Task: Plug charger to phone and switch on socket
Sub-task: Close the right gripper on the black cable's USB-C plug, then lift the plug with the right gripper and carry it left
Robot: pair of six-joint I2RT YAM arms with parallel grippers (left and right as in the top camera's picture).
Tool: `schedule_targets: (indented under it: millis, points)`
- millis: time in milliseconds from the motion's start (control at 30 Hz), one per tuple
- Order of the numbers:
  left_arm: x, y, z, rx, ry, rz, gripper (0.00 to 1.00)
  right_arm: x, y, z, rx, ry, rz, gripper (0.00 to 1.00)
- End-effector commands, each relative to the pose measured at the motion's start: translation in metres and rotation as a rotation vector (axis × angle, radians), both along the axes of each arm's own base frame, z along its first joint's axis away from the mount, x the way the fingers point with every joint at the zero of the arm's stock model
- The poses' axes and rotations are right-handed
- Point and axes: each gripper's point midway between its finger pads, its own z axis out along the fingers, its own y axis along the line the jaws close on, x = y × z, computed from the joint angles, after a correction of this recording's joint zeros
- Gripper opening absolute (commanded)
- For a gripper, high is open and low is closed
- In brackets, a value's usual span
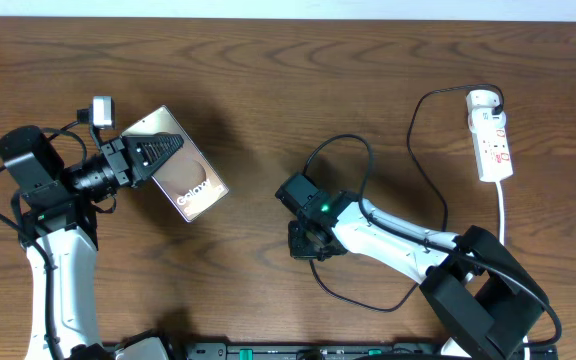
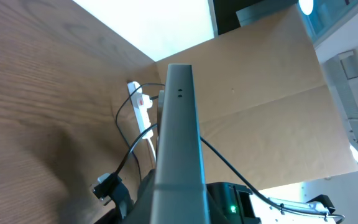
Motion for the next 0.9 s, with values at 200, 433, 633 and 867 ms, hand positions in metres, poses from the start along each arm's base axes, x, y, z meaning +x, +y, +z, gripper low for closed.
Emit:
schedule_targets:
  millis: [200, 433, 633, 867]
  points:
    - [-0.005, -0.002, 0.001, -0.010, -0.013, -0.026, 0.08, 0.000, -0.014, -0.020, -0.070, 0.008, -0.006, 0.02]
    - [-0.005, -0.002, 0.001, -0.010, -0.013, -0.026, 0.07, 0.000, -0.014, -0.020, -0.070, 0.008, -0.006, 0.01]
    - [-0.005, -0.002, 0.002, -0.009, -0.013, -0.026, 0.07, 0.001, -0.011, -0.014, -0.053, 0.031, 0.002, 0.01]
    - [-0.005, -0.002, 0.001, -0.010, -0.012, -0.026, 0.07, 0.015, -0.003, 0.018, 0.045, 0.089, 0.114, 0.01]
